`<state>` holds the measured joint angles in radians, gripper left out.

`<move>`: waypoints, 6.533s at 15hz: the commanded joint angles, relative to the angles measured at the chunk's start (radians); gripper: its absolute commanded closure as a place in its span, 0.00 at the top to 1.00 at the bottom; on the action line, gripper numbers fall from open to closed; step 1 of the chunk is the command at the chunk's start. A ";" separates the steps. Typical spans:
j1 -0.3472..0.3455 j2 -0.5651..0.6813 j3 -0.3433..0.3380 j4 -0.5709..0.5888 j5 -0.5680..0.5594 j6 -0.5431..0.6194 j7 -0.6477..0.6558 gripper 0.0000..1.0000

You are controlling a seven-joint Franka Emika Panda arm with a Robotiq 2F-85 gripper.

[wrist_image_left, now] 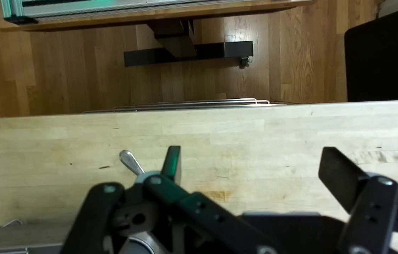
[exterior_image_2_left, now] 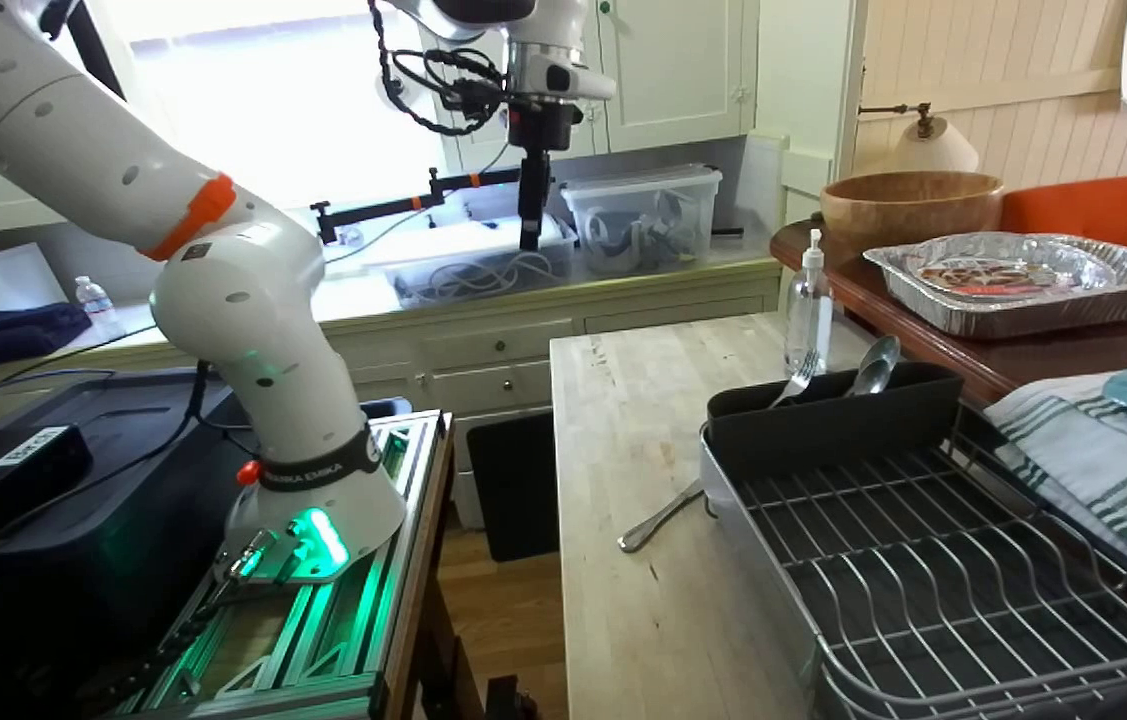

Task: Put the silver knife on the dishrack.

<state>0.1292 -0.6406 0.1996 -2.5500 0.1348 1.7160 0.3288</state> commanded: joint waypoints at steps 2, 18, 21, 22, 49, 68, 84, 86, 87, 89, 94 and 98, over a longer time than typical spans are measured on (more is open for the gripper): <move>-0.019 -0.154 -0.038 -0.204 -0.030 0.144 -0.081 1.00; -0.076 -0.104 -0.137 -0.205 -0.173 0.368 -0.305 1.00; -0.079 -0.099 -0.134 -0.203 -0.174 0.368 -0.298 1.00; -0.091 -0.072 -0.143 -0.197 -0.173 0.374 -0.293 1.00; -0.133 0.479 -0.280 -0.206 -0.176 0.817 -0.606 1.00; -0.163 0.628 -0.264 -0.198 -0.301 1.049 -0.551 1.00; -0.175 0.867 -0.196 -0.175 -0.265 1.300 -0.650 1.00; -0.169 0.892 -0.204 -0.166 -0.286 1.323 -0.637 1.00; -0.171 0.903 -0.203 -0.163 -0.289 1.333 -0.637 1.00; -0.185 0.925 -0.188 -0.154 -0.281 1.347 -0.646 1.00; -0.288 0.979 -0.079 -0.127 -0.251 1.361 -0.702 1.00; -0.336 1.005 -0.038 -0.113 -0.264 1.352 -0.726 1.00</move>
<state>-0.1603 0.3210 0.1230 -2.6875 -0.1309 3.0441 -0.3559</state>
